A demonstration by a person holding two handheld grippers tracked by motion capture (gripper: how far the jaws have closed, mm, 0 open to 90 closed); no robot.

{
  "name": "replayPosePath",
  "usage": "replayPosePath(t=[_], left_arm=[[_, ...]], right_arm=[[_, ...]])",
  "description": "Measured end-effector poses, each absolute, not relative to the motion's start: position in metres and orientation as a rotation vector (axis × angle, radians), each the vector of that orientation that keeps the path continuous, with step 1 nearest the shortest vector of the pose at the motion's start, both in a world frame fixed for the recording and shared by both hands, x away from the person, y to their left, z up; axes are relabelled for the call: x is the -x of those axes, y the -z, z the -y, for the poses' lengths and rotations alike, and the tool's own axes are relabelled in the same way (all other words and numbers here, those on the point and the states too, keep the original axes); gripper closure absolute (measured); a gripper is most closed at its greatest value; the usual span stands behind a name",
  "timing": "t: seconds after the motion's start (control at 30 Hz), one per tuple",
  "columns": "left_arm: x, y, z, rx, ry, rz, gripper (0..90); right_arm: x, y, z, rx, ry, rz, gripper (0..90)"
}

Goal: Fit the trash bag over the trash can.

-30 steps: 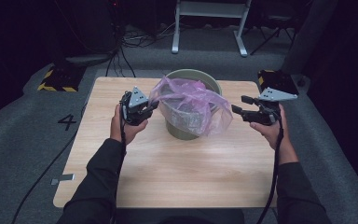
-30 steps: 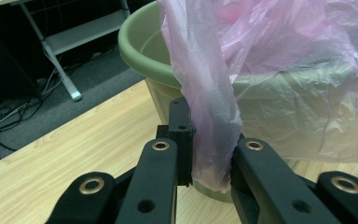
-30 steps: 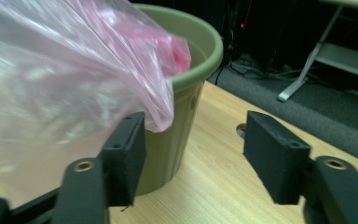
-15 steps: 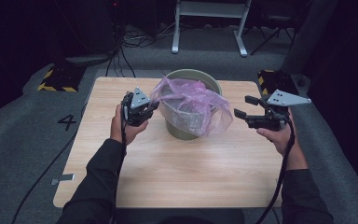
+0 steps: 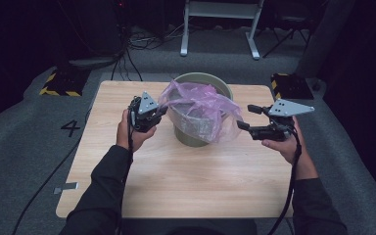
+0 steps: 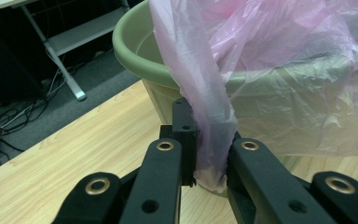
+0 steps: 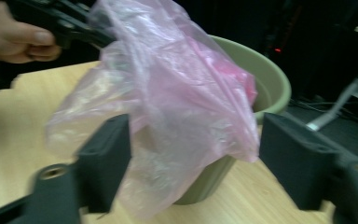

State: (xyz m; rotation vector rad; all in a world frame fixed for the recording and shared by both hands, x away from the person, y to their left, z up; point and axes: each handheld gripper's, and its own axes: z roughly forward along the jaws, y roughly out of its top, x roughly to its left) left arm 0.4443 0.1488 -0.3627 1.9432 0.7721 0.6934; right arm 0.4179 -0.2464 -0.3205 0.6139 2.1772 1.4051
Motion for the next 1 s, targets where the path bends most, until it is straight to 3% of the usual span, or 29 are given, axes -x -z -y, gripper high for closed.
replayPosePath(t=[0.07, 0.17, 0.23, 0.37, 1.0], left_arm=[[-0.445, 0.363, -0.149, -1.944, -0.697, -0.771, 85.1], [-0.446, 0.363, -0.149, -1.951, -0.699, -0.767, 85.1], [-0.448, 0.364, -0.15, -1.955, -0.703, -0.762, 85.1], [-0.45, 0.364, -0.151, -1.965, -0.715, -0.761, 85.4], [-0.482, 0.378, -0.152, -2.002, -0.664, -0.809, 87.2]], right_arm=[[-0.42, 0.321, 0.245, -0.617, -1.413, -2.173, 44.3], [-0.426, 0.323, 0.24, -0.615, -1.375, -2.177, 57.5], [-0.435, 0.325, 0.236, -0.644, -1.345, -2.164, 72.9], [-0.453, 0.325, 0.234, -0.709, -1.317, -2.125, 83.5], [-0.531, 0.34, 0.216, -0.991, -1.183, -2.112, 87.2]])
